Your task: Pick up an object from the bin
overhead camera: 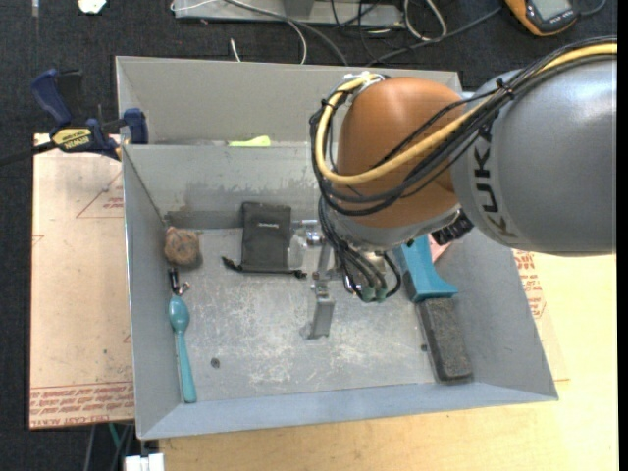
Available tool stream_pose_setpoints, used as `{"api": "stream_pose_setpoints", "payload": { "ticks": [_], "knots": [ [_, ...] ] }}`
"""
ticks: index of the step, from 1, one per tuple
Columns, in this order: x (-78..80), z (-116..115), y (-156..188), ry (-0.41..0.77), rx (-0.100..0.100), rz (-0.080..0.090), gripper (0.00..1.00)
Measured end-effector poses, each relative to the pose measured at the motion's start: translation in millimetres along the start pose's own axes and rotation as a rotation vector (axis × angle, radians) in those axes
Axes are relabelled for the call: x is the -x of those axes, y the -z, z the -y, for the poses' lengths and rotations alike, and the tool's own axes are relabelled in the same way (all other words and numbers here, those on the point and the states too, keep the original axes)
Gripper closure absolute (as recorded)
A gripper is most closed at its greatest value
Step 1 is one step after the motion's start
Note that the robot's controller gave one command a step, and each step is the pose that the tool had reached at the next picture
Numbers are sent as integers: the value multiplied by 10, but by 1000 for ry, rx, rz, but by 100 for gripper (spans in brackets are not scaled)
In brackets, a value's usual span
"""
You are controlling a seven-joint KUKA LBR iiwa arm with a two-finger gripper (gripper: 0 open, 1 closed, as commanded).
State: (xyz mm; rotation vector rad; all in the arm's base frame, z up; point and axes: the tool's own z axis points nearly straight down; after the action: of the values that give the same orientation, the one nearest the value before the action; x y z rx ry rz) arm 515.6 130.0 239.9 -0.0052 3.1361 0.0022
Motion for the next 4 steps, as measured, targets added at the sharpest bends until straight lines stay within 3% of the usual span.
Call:
{"api": "stream_pose_setpoints", "payload": {
  "ticks": [1, 2, 3, 4],
  "knots": [
    [321, 210, -608, -22, 2, 2, 0],
    [727, 243, -1221, 30, 6, 16, 0],
    [969, 250, -1437, 107, 4, 10, 0],
    [1083, 253, -1686, 168, 7, 13, 100]
  ]
}}
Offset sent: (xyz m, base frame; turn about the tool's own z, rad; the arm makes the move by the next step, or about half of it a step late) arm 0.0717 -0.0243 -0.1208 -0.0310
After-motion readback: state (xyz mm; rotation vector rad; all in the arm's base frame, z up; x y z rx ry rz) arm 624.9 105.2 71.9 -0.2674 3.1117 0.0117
